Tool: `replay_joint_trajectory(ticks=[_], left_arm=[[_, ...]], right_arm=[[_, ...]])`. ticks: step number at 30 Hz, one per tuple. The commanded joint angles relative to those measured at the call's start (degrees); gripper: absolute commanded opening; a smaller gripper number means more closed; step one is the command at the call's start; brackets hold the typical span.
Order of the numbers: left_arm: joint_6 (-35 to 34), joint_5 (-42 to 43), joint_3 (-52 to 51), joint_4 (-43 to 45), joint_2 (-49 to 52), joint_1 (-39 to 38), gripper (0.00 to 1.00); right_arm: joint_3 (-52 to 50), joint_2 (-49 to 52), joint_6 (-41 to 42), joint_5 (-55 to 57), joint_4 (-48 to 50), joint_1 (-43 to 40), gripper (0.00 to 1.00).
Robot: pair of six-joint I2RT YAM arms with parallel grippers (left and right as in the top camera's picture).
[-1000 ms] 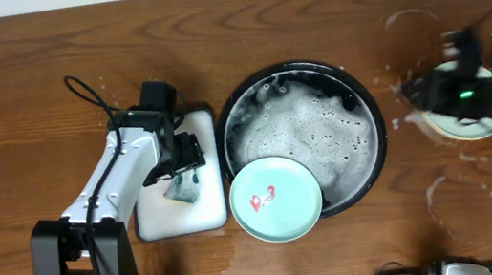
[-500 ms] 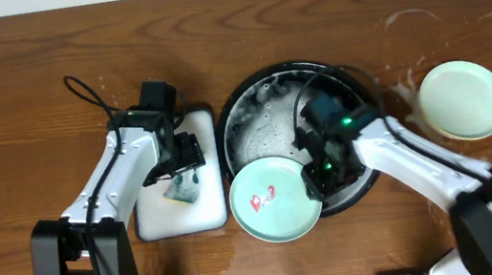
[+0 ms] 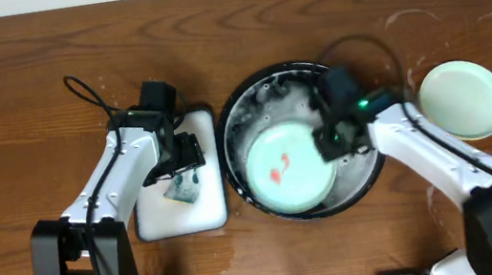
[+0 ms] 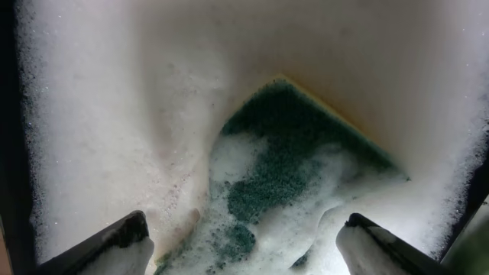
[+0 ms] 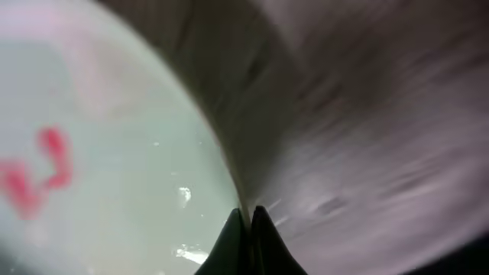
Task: Clean dirty plates on tray and stack at the side
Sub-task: 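Grasp the rim of the red-marked green plate with the right gripper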
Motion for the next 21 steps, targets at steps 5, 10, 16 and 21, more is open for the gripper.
replay_joint_trajectory(ticks=[5,10,16,21], left_arm=[[0.2,-0.1,0.0,-0.2,-0.1,0.1,0.82],[0.2,-0.1,0.0,-0.2,-0.1,0.1,0.82],[0.2,-0.1,0.0,-0.2,-0.1,0.1,0.82],[0.2,-0.1,0.0,-0.1,-0.1,0.1,0.82]], right_arm=[[0.5,2.0,-4.6,10.1,6.3,-2.6,0.01],[0.5,6.5,-3.2,10.1,4.9,-2.8,0.28],[1.2,3.8,-2.6,5.1,1.9,-7.2,0.35],[0.8,3.8,-2.6,-15.2,-3.0,-15.1,0.34]])
